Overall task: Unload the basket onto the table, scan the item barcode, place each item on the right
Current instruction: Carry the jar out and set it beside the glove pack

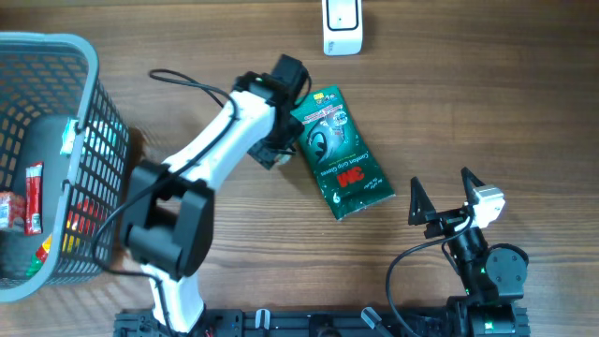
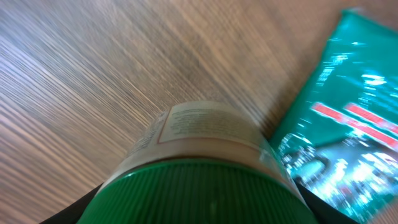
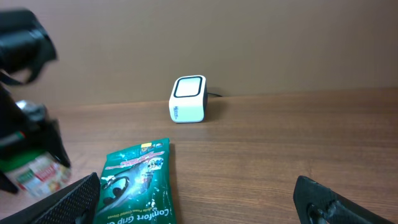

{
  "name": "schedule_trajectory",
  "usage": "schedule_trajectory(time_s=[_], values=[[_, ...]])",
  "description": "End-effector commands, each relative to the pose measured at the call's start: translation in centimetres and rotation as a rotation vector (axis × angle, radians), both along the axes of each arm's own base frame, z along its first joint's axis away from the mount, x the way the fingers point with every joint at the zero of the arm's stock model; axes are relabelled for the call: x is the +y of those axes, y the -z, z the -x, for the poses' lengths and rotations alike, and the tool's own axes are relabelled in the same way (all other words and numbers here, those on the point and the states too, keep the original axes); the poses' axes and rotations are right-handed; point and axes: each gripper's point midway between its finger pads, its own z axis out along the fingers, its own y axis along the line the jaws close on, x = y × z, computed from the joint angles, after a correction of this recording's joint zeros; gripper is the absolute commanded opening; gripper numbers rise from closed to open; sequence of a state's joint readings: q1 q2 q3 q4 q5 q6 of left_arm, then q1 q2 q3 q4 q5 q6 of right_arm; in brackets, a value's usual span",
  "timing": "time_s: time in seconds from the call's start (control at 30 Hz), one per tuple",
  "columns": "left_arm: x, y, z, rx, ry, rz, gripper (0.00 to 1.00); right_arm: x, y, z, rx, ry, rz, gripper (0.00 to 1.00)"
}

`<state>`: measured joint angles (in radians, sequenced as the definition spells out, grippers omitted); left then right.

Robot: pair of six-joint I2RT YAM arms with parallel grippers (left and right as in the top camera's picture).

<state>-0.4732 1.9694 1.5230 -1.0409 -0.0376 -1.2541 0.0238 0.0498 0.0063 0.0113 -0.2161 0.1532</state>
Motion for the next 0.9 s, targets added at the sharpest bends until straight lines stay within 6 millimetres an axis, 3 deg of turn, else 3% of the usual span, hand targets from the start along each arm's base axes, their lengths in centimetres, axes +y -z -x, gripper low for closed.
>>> schedule_trajectory(time_s=[0.0, 0.17, 0.23, 0.27, 0.37, 0.47, 0.6, 0.73, 0.87], values=[[-0.4, 2.9, 0.3, 0.041, -0.157, -0.038, 0.59, 0.0, 0.0, 0.0, 0.000, 0.002, -0.006, 1.00], [-1.1, 3.8, 0.2, 0.033, -0.150, -0.046, 0.71, 0.2, 0.0, 0.0, 0.000, -0.006, -0.006, 1.00], [-1.2, 3.5, 0.3, 0.030, -0.145, -0.044, 0.84, 0.2, 0.0, 0.0, 0.000, -0.006, -0.006, 1.00], [-1.2, 3.3, 0.2, 0.025, -0.129, -0.042, 0.96, 0.2, 0.0, 0.0, 0.000, -0.006, -0.006, 1.00], [-1.4, 2.3, 0.0, 0.007, -0.079, -0.035, 1.00, 0.2, 0.0, 0.0, 0.000, -0.006, -0.006, 1.00], [-1.8, 0.2, -0.8, -0.041, -0.015, -0.012, 1.00, 0.2, 0.0, 0.0, 0.000, -0.006, -0.006, 1.00], [-1.5, -4.2, -1.6, -0.144, 0.057, -0.011, 1.00, 0.2, 0.0, 0.0, 0.000, -0.006, -0.006, 1.00], [0.4, -9.2, -1.4, -0.253, 0.100, -0.060, 1.00, 0.2, 0.0, 0.0, 0.000, -0.006, -0.006, 0.99], [4.2, -14.4, -0.8, -0.373, 0.092, -0.140, 1.00, 0.2, 0.0, 0.0, 0.000, -0.006, -0.005, 1.00]])
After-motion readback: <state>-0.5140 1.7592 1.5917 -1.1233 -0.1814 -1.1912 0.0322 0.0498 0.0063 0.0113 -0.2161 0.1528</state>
